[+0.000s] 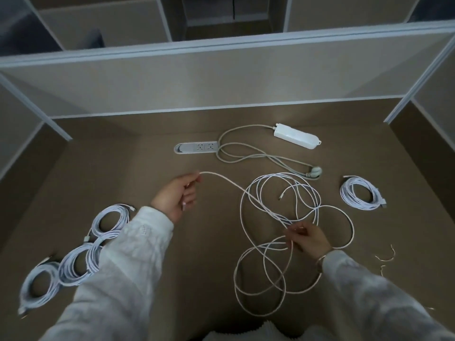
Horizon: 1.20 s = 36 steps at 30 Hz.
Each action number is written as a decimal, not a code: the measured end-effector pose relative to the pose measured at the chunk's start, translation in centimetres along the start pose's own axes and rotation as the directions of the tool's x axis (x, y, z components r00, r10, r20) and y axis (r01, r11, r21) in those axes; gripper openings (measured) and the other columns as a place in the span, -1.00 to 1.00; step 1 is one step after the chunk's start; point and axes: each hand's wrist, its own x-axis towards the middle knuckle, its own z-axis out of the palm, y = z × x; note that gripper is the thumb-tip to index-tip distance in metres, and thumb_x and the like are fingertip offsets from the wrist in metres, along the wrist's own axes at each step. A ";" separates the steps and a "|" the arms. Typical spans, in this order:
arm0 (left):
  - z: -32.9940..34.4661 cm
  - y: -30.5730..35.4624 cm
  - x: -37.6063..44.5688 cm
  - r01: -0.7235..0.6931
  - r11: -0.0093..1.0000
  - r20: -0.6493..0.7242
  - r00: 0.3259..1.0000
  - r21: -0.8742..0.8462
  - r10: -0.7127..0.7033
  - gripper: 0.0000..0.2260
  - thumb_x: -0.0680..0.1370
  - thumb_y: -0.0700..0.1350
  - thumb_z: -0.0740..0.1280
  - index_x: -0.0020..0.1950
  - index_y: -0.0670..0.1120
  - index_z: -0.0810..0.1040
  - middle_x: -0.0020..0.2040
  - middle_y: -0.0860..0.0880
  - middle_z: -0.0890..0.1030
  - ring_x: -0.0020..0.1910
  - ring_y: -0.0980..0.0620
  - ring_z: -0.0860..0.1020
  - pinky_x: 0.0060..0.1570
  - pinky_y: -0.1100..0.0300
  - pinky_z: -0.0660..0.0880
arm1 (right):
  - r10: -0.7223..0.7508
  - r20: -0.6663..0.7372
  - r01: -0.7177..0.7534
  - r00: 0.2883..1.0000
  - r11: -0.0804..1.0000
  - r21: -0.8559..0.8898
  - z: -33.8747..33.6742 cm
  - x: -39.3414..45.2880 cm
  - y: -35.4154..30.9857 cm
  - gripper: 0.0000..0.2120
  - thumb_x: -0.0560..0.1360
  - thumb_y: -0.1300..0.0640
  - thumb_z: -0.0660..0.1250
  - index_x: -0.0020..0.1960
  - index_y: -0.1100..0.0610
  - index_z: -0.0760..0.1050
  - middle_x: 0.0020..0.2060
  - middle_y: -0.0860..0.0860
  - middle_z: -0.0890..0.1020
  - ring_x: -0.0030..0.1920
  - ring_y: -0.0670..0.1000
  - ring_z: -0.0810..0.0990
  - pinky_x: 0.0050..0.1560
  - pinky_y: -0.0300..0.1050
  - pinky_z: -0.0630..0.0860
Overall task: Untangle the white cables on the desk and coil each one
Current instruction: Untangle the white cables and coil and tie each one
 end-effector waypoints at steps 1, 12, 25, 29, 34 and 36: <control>0.1 0.0 -0.1 -0.021 0.999 -0.046 0.999 -0.026 0.020 -0.78 0.63 -0.10 0.19 -0.20 -0.11 0.45 -0.58 0.09 0.17 -0.65 0.17 0.14 -0.62 0.37 0.15 | -0.003 -0.004 0.003 1.000 1.000 0.003 0.2 -0.2 -0.3 -0.88 0.43 0.47 0.35 -0.16 0.32 0.44 -0.55 0.03 0.55 -0.61 -0.15 0.48 -0.58 -0.35 0.37; 4.7 -6.5 -3.5 -0.661 0.042 0.529 0.635 0.750 0.563 -0.78 0.56 -0.02 0.25 -0.12 -0.08 0.63 -0.19 0.02 0.61 -0.20 0.07 0.52 -0.12 0.23 0.43 | -0.059 0.358 0.110 0.932 0.986 -0.125 5.7 -4.2 -7.5 -0.96 0.39 0.25 0.42 -0.23 0.18 0.57 -0.49 0.06 0.55 -0.57 -0.09 0.44 -0.51 -0.30 0.36; 3.9 -4.9 -7.7 -0.520 0.019 0.431 0.727 0.854 0.535 -0.65 0.58 0.02 0.08 -0.07 -0.18 0.56 -0.20 -0.16 0.64 -0.23 -0.06 0.57 -0.15 0.06 0.47 | -0.094 0.520 0.122 0.849 0.992 -0.021 3.1 -6.1 -9.2 -0.83 0.42 0.40 0.39 -0.12 0.16 0.53 -0.39 0.06 0.60 -0.44 -0.04 0.56 -0.40 -0.23 0.50; 3.8 -2.3 -8.3 -0.271 0.601 0.163 0.960 0.752 0.228 -0.70 0.65 -0.08 0.18 -0.26 -0.13 0.46 -0.35 -0.03 0.45 -0.38 0.06 0.37 -0.22 0.19 0.33 | -0.326 0.383 0.352 0.864 0.936 0.001 2.4 -6.9 -8.6 -0.91 0.43 0.27 0.43 -0.19 0.13 0.55 -0.46 0.00 0.58 -0.46 -0.06 0.52 -0.35 -0.19 0.48; 3.5 -1.7 -9.0 0.039 0.935 0.471 0.856 0.353 -0.213 -0.52 0.55 0.28 0.10 -0.40 -0.01 0.14 -0.49 0.04 0.08 -0.53 0.07 0.08 -0.51 0.32 0.22 | -0.481 0.293 0.480 0.826 0.874 0.080 2.6 -7.7 -9.8 -0.96 0.49 0.18 0.37 -0.09 0.15 0.55 -0.46 0.02 0.55 -0.45 0.00 0.49 -0.39 -0.15 0.47; 3.3 -1.1 -9.3 0.223 0.954 0.633 0.714 0.199 -0.299 -0.53 0.55 0.26 0.09 -0.39 -0.02 0.12 -0.49 0.04 0.06 -0.55 0.09 0.07 -0.59 0.36 0.29 | -0.428 0.385 0.412 0.818 0.902 0.126 2.8 -8.1 -10.2 -0.85 0.50 0.04 0.30 -0.06 0.11 0.53 -0.41 0.03 0.55 -0.42 0.06 0.46 -0.43 -0.14 0.42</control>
